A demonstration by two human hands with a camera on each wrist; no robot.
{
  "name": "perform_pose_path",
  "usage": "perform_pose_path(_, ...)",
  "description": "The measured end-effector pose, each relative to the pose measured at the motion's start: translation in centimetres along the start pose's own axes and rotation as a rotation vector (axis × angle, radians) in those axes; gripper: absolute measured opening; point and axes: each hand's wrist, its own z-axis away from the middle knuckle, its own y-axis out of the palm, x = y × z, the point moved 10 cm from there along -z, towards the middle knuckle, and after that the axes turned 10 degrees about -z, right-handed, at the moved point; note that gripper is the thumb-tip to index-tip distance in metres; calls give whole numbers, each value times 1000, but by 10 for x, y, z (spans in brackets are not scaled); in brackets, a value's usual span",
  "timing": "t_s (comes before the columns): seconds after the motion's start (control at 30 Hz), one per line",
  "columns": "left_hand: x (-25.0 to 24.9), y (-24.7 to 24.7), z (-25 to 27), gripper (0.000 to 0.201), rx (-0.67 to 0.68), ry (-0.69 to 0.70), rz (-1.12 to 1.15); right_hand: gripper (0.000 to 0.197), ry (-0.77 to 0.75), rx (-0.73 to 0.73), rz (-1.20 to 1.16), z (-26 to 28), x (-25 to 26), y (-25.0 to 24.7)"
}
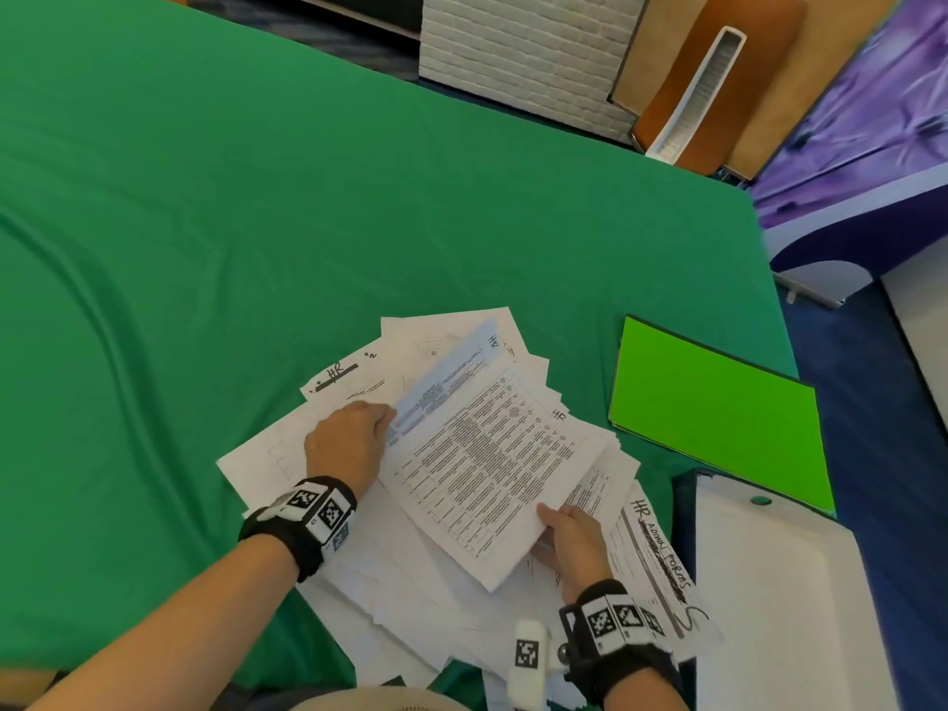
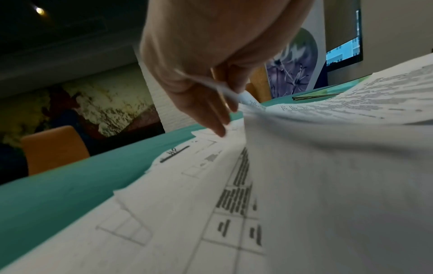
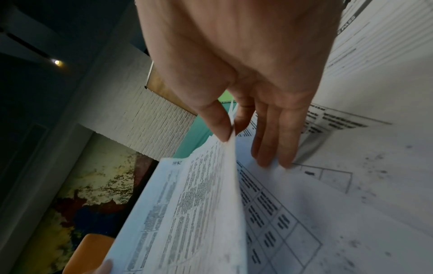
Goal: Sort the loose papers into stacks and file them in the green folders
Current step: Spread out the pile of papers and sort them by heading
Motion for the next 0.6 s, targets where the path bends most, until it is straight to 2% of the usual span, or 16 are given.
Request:
perform_pose_path(0.03, -3, -12, -1, 33, -87, 20, 18, 14, -10, 24, -9, 1, 4, 4)
perform_pose_path(0.07, -6, -19, -1, 33, -118, 34, 37, 13, -24, 40, -7, 1, 6, 7)
perform_pose_path(0.1, -8, -18, -4, 35, -79, 42, 71, 11, -35, 55, -8, 1, 8, 10)
perform_pose_path(0.13, -8, -8, -8, 36, 36, 21, 123, 11, -43, 70, -7, 2, 9, 12)
perform_pose_path(0.2, -6, 24, -7, 42, 374, -84, 282, 16, -50, 104, -12, 2, 8, 16)
perform_pose_path(0.23, -7, 38, -2, 53, 512, -124, 320, 17, -51, 118, -18, 1, 6, 18)
perform_pose_path(0.27, -9, 47, 2, 63, 595, -125, 300, 18, -52, 128, -18, 1, 5, 19)
perform_pose_path(0.33, -14, 54, 5, 68, 620, -102, 212, 18, -53, 147, -22, 1, 3, 20)
perform_pose_path(0.47, -24, 44, -3, 41, 519, -113, 161, 19, -34, 158, -47, 1, 2, 17)
perform_pose_path(0.6, -34, 44, -2, 45, 600, -81, 111, 19, 13, 131, -70, -4, -6, 11)
